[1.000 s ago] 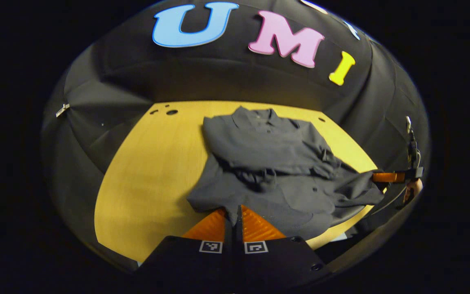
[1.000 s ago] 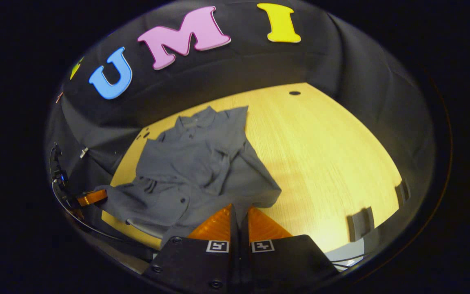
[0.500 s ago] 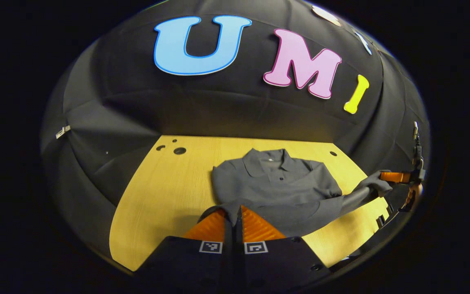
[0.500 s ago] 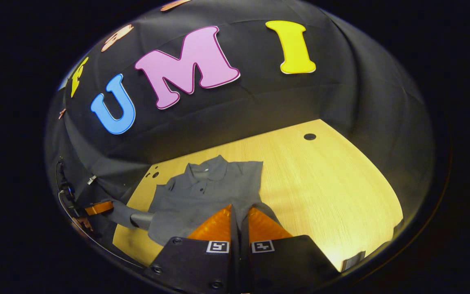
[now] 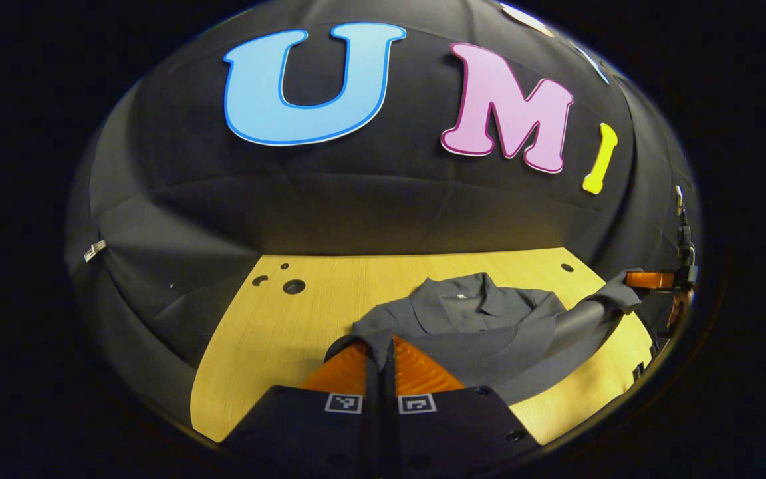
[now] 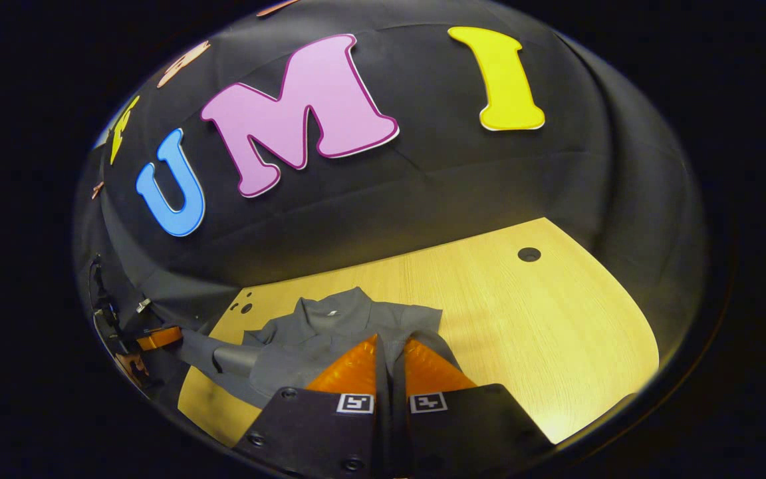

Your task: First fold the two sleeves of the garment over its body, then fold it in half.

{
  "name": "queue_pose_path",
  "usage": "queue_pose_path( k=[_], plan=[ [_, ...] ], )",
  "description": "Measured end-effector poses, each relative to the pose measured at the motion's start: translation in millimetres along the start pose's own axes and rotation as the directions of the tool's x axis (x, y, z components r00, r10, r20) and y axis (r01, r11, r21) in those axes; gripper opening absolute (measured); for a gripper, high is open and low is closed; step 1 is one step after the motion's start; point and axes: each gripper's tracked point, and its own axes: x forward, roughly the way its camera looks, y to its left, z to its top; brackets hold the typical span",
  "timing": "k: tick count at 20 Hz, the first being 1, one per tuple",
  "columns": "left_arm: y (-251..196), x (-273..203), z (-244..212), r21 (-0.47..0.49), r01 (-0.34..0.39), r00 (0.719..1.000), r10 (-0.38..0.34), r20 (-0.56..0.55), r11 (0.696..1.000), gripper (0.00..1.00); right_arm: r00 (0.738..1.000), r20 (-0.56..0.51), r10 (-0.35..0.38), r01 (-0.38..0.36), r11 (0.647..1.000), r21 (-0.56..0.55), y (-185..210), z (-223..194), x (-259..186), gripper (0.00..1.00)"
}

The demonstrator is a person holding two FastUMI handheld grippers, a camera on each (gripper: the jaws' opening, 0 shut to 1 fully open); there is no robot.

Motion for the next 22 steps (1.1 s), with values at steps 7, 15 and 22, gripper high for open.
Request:
queue_pose_path(
  k=[7,15,22],
  plan=[
    [6,80,-1,0.009,-0.062,0.998,0.061,0.013,0.998,0.05,1.000,-0.020,-0.011,0.010,1.000,-0.025,-16,0,84,0.05],
    [10,152,-26,0.035,-0.090,0.996,0.091,-0.019,0.995,0.05,0.997,-0.067,-0.040,0.037,0.998,-0.056,-41,-33,159,0.05],
    [14,178,-48,0.033,-0.133,0.990,0.135,-0.050,0.991,0.07,0.989,-0.110,-0.095,0.088,0.994,-0.065,-61,-58,183,0.18]
  ],
)
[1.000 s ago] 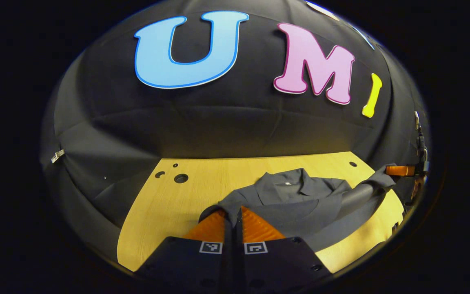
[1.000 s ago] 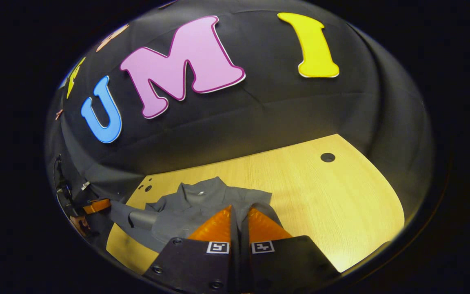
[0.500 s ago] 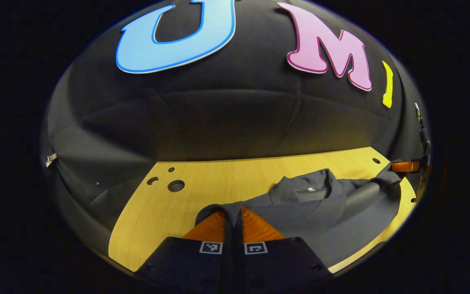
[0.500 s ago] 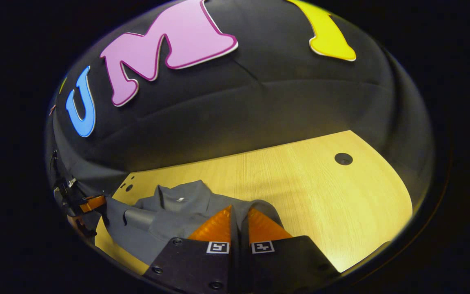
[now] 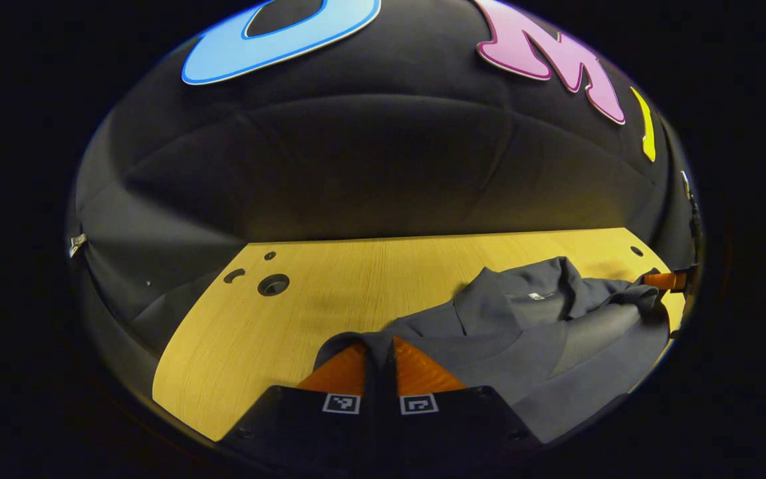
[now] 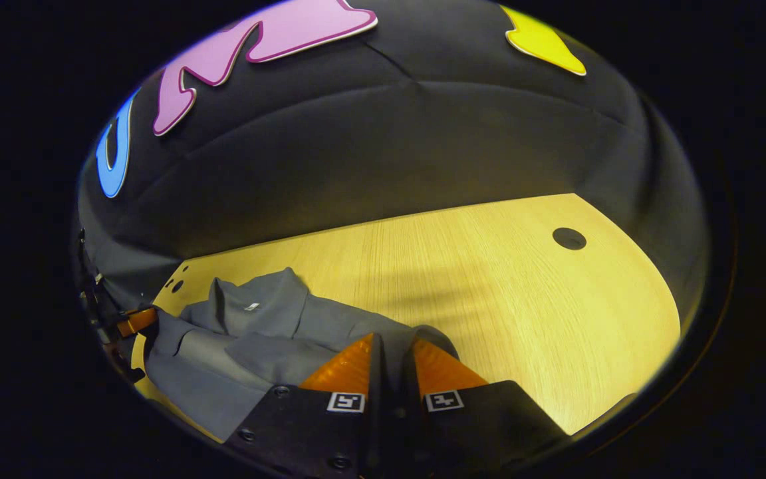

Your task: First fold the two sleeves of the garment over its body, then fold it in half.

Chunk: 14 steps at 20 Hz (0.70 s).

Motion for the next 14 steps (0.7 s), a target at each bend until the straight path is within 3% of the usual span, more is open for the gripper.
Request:
queue_pose_path(
  k=[2,4,5,7,8,9,10,11,14],
  plan=[
    [-2,1,1,0.007,0.001,1.000,-0.001,0.003,1.000,0.14,1.000,-0.016,-0.002,0.002,1.000,0.009,-1,-4,1,0.25],
    [-1,0,3,0.015,-0.001,1.000,0.001,0.010,1.000,0.38,1.000,-0.024,-0.016,0.016,1.000,-0.005,-4,-7,1,0.29],
    [-3,-2,4,0.019,0.007,1.000,-0.007,0.009,1.000,0.52,0.999,-0.025,-0.020,0.020,1.000,-0.010,-3,-6,-1,0.38],
    [-7,-5,6,0.014,0.027,1.000,-0.027,0.007,1.000,0.81,0.999,-0.023,-0.038,0.038,0.999,-0.019,-6,-4,-6,0.69],
    [-7,-7,6,0.013,0.027,1.000,-0.027,0.007,1.000,0.86,0.999,-0.019,-0.042,0.042,0.999,-0.023,-5,-3,-10,0.79],
    [-7,-12,6,0.013,0.025,1.000,-0.025,0.007,1.000,0.96,0.999,-0.013,-0.043,0.043,0.999,-0.030,-4,0,-15,0.83],
    [-7,-18,8,0.022,0.021,1.000,-0.021,0.011,1.000,1.00,0.999,-0.005,-0.046,0.046,0.998,-0.040,-3,3,-20,0.93],
    [-8,-24,10,0.031,0.027,0.999,-0.028,0.016,0.999,0.99,0.999,0.002,-0.044,0.044,0.998,-0.047,0,4,-26,0.98],
    [-13,-51,15,0.035,0.047,0.998,-0.049,0.032,0.998,0.98,0.999,0.029,-0.041,0.043,0.997,-0.059,9,14,-53,0.99]
  ],
)
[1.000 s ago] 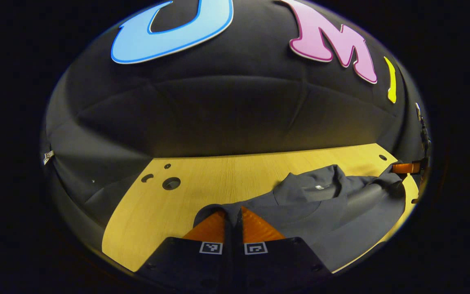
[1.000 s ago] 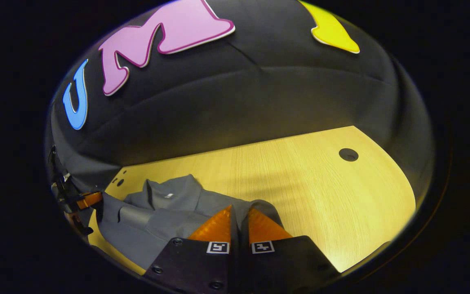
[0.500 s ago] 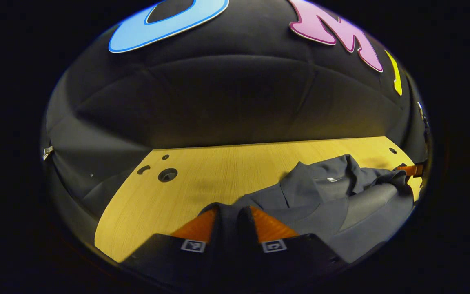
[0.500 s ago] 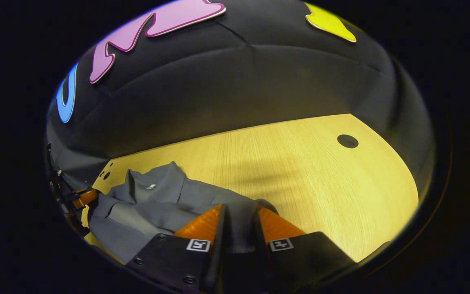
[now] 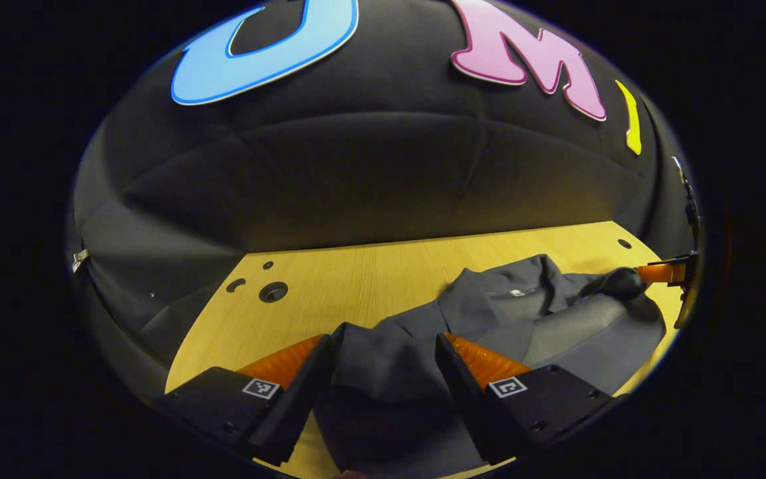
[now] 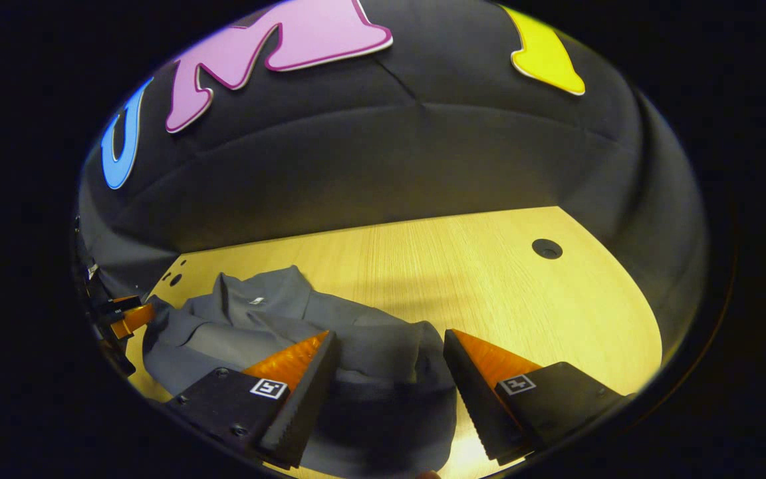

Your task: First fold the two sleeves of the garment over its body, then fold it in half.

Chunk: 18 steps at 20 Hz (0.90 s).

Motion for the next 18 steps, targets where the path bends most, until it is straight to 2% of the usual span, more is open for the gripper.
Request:
queue_pose_path(
  k=[9,18],
  plan=[
    [-14,-104,43,-0.028,0.048,0.992,-0.045,0.120,0.998,0.98,0.998,0.064,0.021,-0.023,0.999,0.026,31,8,-98,0.99],
    [-19,-195,37,-0.036,0.091,0.984,-0.084,0.157,0.995,0.98,0.990,0.126,0.062,-0.063,0.998,0.008,51,8,-192,0.99]
  ],
)
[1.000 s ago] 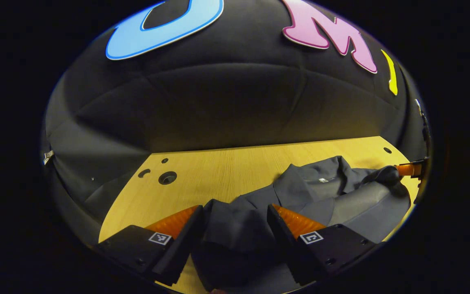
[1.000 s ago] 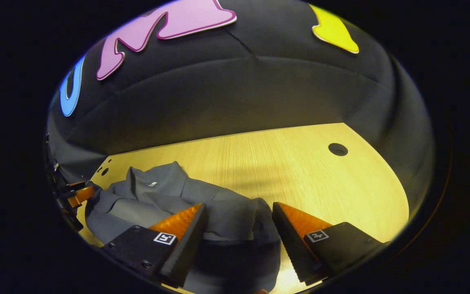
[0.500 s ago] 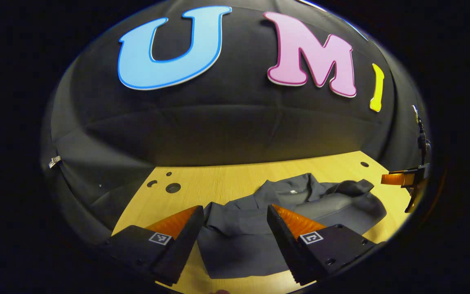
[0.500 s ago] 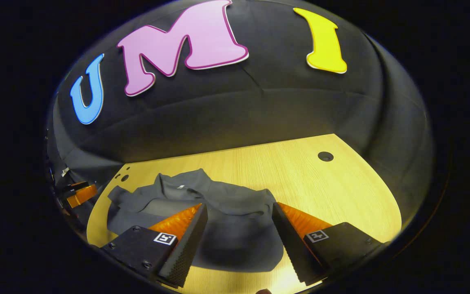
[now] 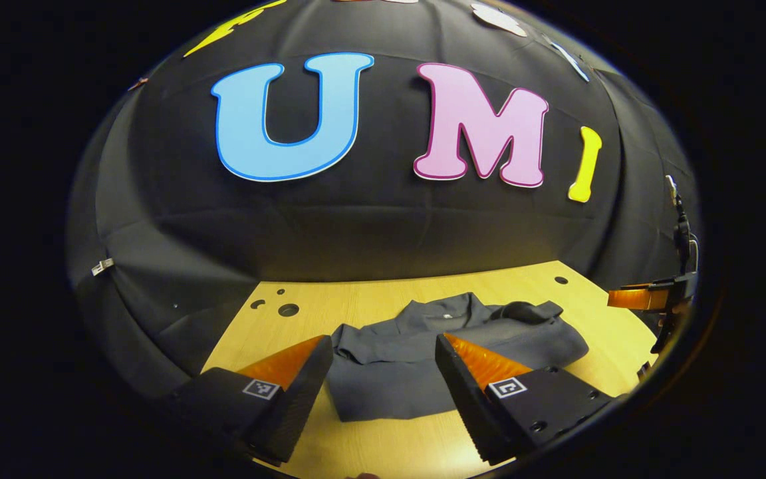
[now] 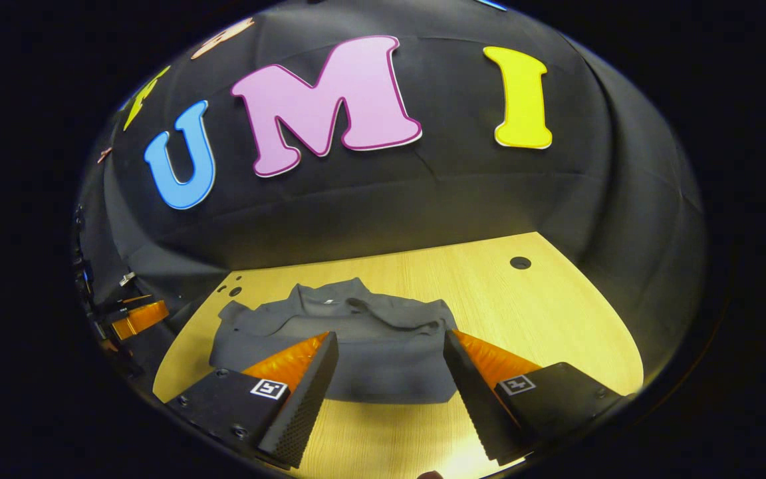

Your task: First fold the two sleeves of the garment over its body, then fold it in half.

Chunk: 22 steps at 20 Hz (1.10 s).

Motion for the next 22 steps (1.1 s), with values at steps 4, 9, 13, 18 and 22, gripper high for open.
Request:
queue_pose_path(
  k=[4,9,13,18,22],
  plan=[
    [-6,-32,-1,-0.007,0.033,0.999,-0.033,0.007,0.999,0.98,1.000,0.010,0.018,-0.018,1.000,0.015,4,-4,-33,0.98],
    [-2,-69,-9,0.003,0.044,0.999,-0.045,0.022,0.999,0.98,1.000,0.028,-0.007,0.006,0.999,0.050,-1,-8,-56,0.99],
    [5,-87,-19,-0.013,0.031,0.999,-0.031,0.006,0.999,0.98,1.000,0.015,0.003,-0.003,1.000,0.019,7,-18,-67,0.99],
    [0,-95,-30,-0.010,0.036,0.999,-0.036,-0.005,0.999,0.98,1.000,-0.008,0.026,-0.026,0.999,-0.042,17,-31,-78,0.99],
    [-7,-94,-37,0.014,0.037,0.999,-0.036,-0.028,0.999,0.98,0.998,-0.011,0.055,-0.055,0.998,-0.040,16,-30,-75,0.98]
  ],
)
